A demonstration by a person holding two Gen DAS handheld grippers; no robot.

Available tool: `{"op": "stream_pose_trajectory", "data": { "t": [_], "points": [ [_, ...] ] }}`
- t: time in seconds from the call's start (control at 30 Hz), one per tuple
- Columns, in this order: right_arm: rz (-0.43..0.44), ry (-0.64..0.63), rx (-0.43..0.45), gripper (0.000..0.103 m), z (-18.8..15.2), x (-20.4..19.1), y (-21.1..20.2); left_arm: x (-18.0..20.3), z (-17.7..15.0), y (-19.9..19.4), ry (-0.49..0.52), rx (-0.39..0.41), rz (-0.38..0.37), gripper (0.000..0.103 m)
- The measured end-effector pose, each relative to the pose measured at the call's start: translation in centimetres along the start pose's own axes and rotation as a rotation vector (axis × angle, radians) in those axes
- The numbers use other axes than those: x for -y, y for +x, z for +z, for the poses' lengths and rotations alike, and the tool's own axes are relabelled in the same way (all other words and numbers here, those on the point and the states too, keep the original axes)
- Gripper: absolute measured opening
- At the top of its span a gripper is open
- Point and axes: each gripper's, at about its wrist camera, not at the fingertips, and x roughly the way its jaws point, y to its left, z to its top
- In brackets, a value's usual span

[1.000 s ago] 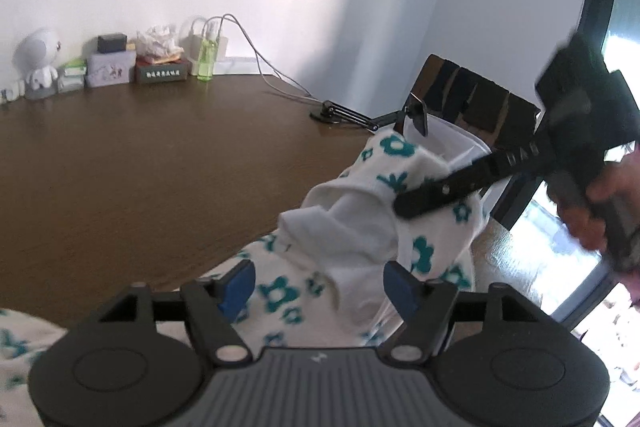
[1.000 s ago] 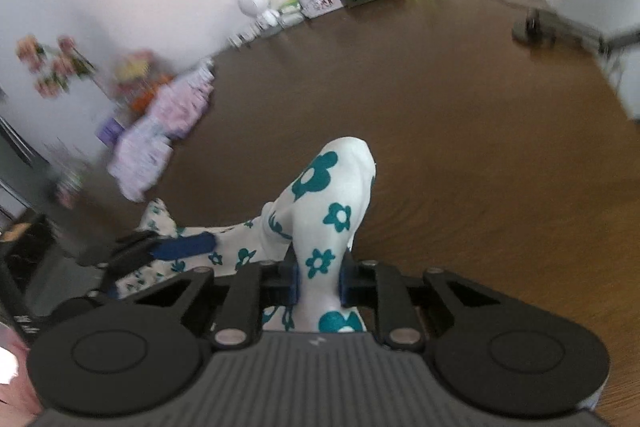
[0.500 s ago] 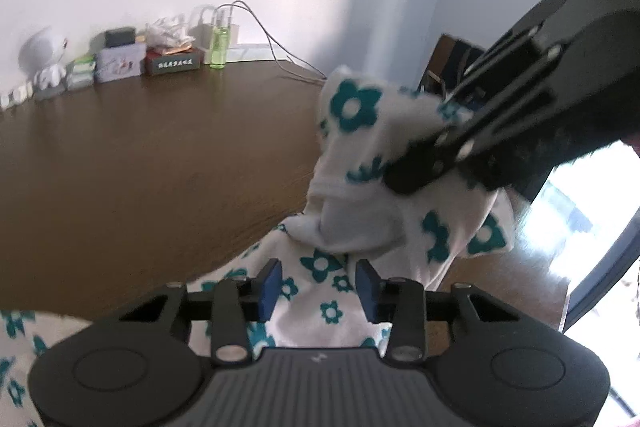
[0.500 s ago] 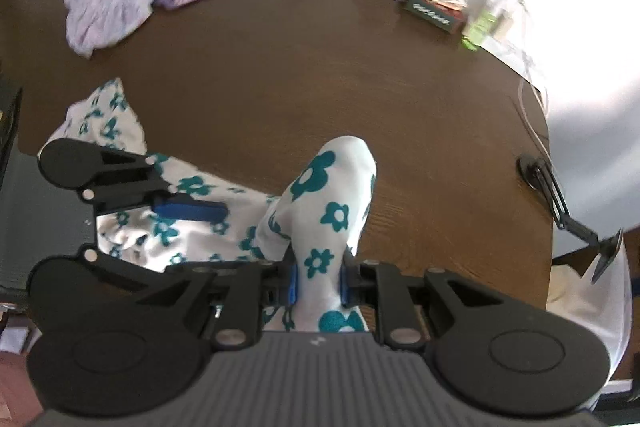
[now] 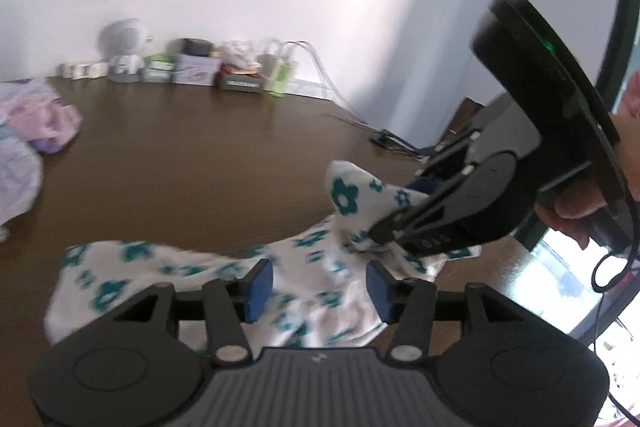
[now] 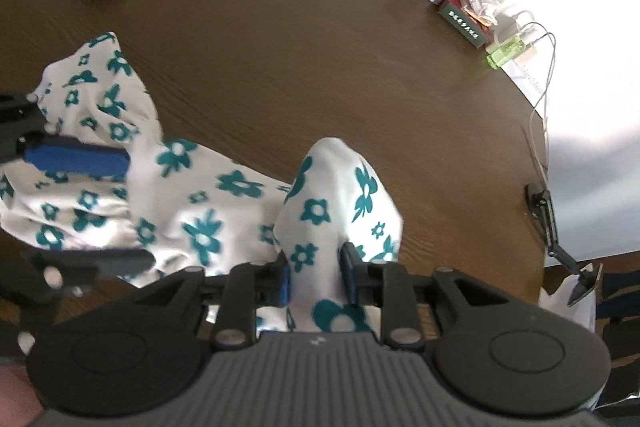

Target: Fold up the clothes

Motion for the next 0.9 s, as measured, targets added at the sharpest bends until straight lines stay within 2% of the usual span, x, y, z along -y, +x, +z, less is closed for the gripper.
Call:
{"op": "stream_pose_trajectory", "data": {
  "t": [0.13,0.3,0.37,0.47,0.57,0.67,0.73,0.9],
  "points": [
    [0.056,0.046,0.023,0.038,0.4,-0.8,0.3,-2.1,-0.7,-0.2,-0.034,-0.029,0.015,0.051],
    [0.133,0.136,0.063,0.054,0.1,-0.4,0.5,-2.8,-1.3,-0.1,-0.046,-0.046,0.012,0.051],
    [0.200,0.184,0.106,0.060,-0.4,0.5,-0.2,-2.8,-1.4,-0.1,-0.050,-0.044,0.013,0.052],
    [0.373,0.318,0.206,0.061,-1.8,3.6,-2.0,-2.9,-1.4,-0.4,-0.063,-0.038,0.014,0.052],
    [0.458,0.433,0.352,0.064,-4.1,7.5,-4.3,-3.0,-1.3,-1.3,-0.080,-0.017,0.012,0.053],
    [0.438,0.500,0.418,0.064,-6.8,10.6,-4.0,-2.3,-0.6,-2.5,-0.056,0.017,0.029,0.058],
    [0.433,0.541,0.412,0.064,-8.4,11.9,-2.4,-1.8,-0.1,-3.0,-0.038,0.033,0.051,0.059],
    [0.511,0.608,0.413,0.060,-11.9,13.1,1.9,-0.8,0.7,-2.3,-0.030,0.027,0.083,0.060]
  ]
}}
